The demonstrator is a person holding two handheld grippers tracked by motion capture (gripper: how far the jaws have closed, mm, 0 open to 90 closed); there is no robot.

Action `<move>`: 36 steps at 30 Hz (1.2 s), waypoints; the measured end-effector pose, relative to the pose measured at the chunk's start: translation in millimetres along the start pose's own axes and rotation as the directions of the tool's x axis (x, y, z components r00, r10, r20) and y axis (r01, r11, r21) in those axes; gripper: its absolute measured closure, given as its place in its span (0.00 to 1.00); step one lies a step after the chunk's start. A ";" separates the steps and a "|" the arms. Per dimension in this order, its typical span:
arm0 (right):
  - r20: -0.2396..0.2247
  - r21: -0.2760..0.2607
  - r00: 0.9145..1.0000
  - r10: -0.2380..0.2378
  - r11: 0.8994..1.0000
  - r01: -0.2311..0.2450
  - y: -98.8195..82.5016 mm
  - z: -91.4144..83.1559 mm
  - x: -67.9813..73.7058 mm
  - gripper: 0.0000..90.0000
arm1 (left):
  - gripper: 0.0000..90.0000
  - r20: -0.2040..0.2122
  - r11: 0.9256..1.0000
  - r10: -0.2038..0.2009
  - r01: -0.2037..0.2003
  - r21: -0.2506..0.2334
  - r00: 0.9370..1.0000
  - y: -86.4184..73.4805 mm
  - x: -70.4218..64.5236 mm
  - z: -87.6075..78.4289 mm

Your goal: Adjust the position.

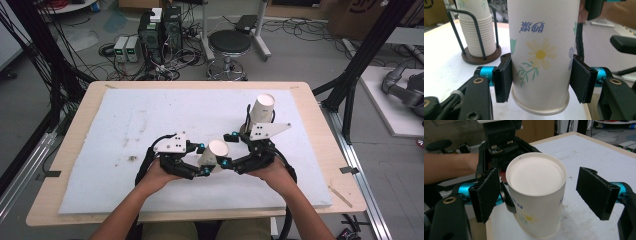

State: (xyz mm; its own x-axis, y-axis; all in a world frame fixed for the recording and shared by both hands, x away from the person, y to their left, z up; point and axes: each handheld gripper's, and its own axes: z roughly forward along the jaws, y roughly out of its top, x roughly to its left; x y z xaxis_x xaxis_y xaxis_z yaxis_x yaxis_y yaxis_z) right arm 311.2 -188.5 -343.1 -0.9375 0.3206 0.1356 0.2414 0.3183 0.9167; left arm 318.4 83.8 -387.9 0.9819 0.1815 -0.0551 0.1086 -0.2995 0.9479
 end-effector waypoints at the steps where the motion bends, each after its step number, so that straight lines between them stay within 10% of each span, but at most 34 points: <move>1: -0.002 0.005 1.000 -0.008 1.000 0.008 0.6 -1.4 -0.4 0.22 | 0.45 0.001 1.000 0.006 -0.006 0.020 1.000 1.5 0.4 -1.0; 11: -0.019 0.133 0.994 -0.111 0.985 0.112 5.8 -2.8 -1.5 0.22 | 0.45 0.033 0.972 0.075 -0.081 0.221 0.997 19.5 0.6 -2.7; 26: -0.090 0.302 0.971 -0.221 0.923 0.238 10.7 17.7 2.6 0.23 | 0.45 0.096 0.889 0.160 -0.185 0.418 0.983 35.5 -2.5 4.8; 36: -0.164 0.370 0.951 -0.262 0.877 0.306 15.0 27.8 5.9 0.41 | 0.45 0.127 0.875 0.154 -0.195 0.442 0.980 32.5 -4.2 10.3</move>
State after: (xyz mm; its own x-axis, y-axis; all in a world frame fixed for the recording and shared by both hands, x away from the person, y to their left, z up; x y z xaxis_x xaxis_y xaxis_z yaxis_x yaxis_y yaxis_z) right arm 316.3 -157.1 -339.1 -0.9960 0.0748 -0.0497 0.0178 0.7070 0.7070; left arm 319.4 63.7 -360.0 0.9985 0.0125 0.0525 -0.0280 -0.7120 0.7016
